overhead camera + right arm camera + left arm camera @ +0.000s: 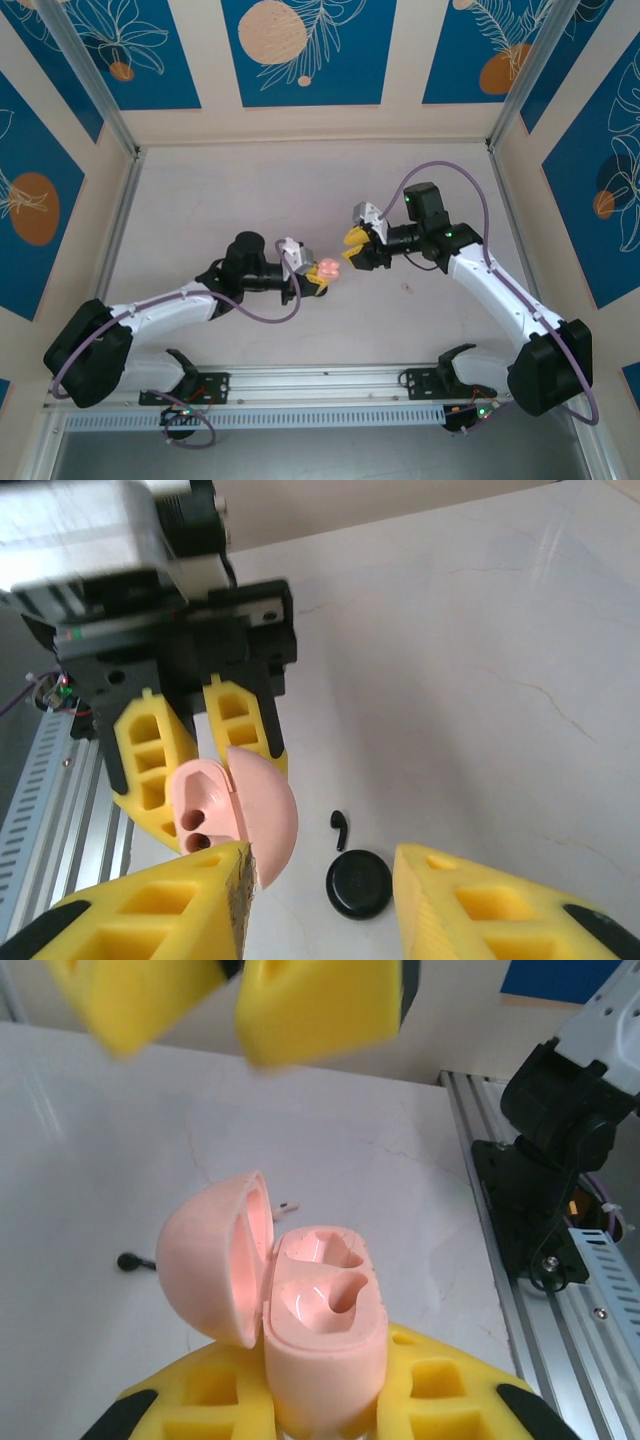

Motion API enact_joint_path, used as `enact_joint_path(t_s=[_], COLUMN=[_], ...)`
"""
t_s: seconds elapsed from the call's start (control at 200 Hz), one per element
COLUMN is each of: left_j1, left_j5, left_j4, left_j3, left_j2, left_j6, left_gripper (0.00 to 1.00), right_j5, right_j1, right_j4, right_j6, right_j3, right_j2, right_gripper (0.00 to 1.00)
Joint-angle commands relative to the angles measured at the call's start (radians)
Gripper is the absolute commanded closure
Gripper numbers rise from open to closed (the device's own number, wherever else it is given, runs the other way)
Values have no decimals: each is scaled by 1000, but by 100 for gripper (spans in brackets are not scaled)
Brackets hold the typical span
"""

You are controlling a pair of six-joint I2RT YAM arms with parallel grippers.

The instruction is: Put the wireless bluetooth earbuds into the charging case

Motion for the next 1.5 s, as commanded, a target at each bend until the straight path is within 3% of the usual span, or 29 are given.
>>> enact_joint_path(t_s=[0.0,0.225,0.36,0.635,1.065,1.495], left_j1=[22,67,73,75,79,82], left_j5=[-47,-81,-90,-196,-289,-301], left_j4=[131,280,346,414,304,212], left_j3=[-53,-148,-188,-253,-289,-284], left_j2=[12,47,75,87,0,-60], left_j6=[-60,-120,-123,-134,-97,-63], left_gripper=[90,90,91,90,91,91], right_j5=[-17,176,288,326,541,621], right_j1=[-21,-29,-21,21,135,188], right_j4=[-13,-110,-261,-375,-563,-633], right_j6=[115,387,544,739,867,885], right_j3=[30,100,195,302,560,664], right_j2=[-32,18,132,371,740,912], right_gripper=[59,58,52,53,62,63])
